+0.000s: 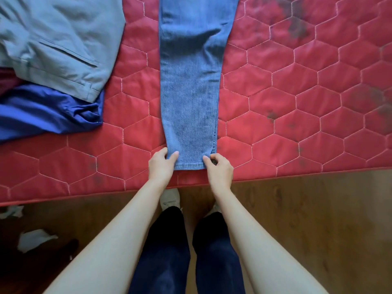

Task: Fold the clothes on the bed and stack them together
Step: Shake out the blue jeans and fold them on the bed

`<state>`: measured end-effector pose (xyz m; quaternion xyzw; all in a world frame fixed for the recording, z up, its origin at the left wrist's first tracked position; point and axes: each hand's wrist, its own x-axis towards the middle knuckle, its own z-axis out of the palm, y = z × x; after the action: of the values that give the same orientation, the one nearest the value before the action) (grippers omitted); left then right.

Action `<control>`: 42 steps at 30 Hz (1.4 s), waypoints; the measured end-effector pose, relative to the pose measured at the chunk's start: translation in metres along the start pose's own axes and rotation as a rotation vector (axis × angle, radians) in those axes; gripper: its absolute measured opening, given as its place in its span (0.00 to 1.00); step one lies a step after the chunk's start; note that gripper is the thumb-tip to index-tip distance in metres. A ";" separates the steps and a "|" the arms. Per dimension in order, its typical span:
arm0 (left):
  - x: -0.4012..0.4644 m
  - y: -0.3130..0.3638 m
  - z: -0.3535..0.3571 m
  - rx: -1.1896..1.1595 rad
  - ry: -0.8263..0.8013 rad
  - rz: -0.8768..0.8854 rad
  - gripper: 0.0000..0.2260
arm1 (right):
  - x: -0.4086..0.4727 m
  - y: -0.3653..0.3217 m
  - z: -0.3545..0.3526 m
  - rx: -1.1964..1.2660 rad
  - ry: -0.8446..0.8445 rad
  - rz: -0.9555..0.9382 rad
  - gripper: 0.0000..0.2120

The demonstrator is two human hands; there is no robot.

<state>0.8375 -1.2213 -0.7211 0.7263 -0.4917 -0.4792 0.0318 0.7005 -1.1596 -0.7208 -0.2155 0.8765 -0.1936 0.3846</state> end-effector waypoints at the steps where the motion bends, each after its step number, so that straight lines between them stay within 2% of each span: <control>1: -0.001 0.001 0.000 -0.031 -0.012 -0.013 0.12 | -0.002 -0.002 -0.004 0.023 -0.016 -0.004 0.09; 4: -0.007 0.005 -0.007 -0.186 -0.097 -0.051 0.15 | -0.014 -0.010 -0.018 0.071 -0.016 -0.066 0.09; 6: -0.016 0.011 -0.017 -0.332 -0.139 -0.030 0.11 | -0.027 -0.016 -0.028 0.131 0.014 -0.123 0.09; 9: -0.037 0.015 -0.036 -0.477 -0.094 0.069 0.07 | -0.043 -0.018 -0.042 0.226 0.108 -0.178 0.07; 11: -0.049 0.011 -0.044 -0.502 -0.051 0.076 0.04 | -0.051 -0.014 -0.044 0.238 0.090 -0.151 0.07; 14: -0.063 0.000 -0.042 -0.480 -0.026 -0.041 0.03 | -0.059 -0.008 -0.037 0.190 -0.023 -0.029 0.07; 20: -0.074 -0.012 -0.050 -0.587 -0.016 0.036 0.04 | -0.075 0.000 -0.035 0.241 0.037 -0.127 0.04; 22: -0.076 -0.023 -0.046 -0.466 -0.052 -0.013 0.03 | -0.077 0.011 -0.033 0.205 -0.018 -0.044 0.05; 24: -0.076 -0.039 -0.039 -0.229 -0.044 -0.113 0.05 | -0.075 0.023 -0.028 0.072 -0.097 0.044 0.08; 26: -0.074 -0.052 -0.037 0.008 0.017 -0.222 0.08 | -0.072 0.033 -0.024 -0.019 -0.110 0.088 0.09; 27: -0.073 -0.053 -0.037 0.103 0.065 -0.219 0.09 | -0.069 0.034 -0.024 -0.044 -0.083 0.078 0.10; 28: -0.071 -0.052 -0.037 0.184 0.120 -0.152 0.11 | -0.066 0.033 -0.023 -0.078 -0.038 0.032 0.11; 31: -0.057 -0.038 -0.029 0.367 0.248 0.256 0.15 | -0.050 0.020 -0.015 -0.208 0.070 -0.264 0.14; 33: -0.040 -0.021 -0.017 0.502 0.239 0.493 0.18 | -0.035 0.007 0.000 -0.319 0.072 -0.448 0.17; 35: -0.020 -0.004 0.001 0.640 0.163 0.650 0.21 | -0.018 -0.006 0.019 -0.380 0.077 -0.539 0.19; 38: 0.015 0.003 0.022 0.851 0.030 0.714 0.24 | 0.009 -0.014 0.043 -0.495 0.070 -0.572 0.21; 42: 0.042 -0.026 0.020 0.918 0.051 0.705 0.27 | 0.027 0.016 0.042 -0.724 0.045 -0.662 0.25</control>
<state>0.8431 -1.2307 -0.7731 0.4693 -0.8605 -0.1598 -0.1171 0.7124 -1.1677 -0.7716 -0.5981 0.7801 0.0069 0.1838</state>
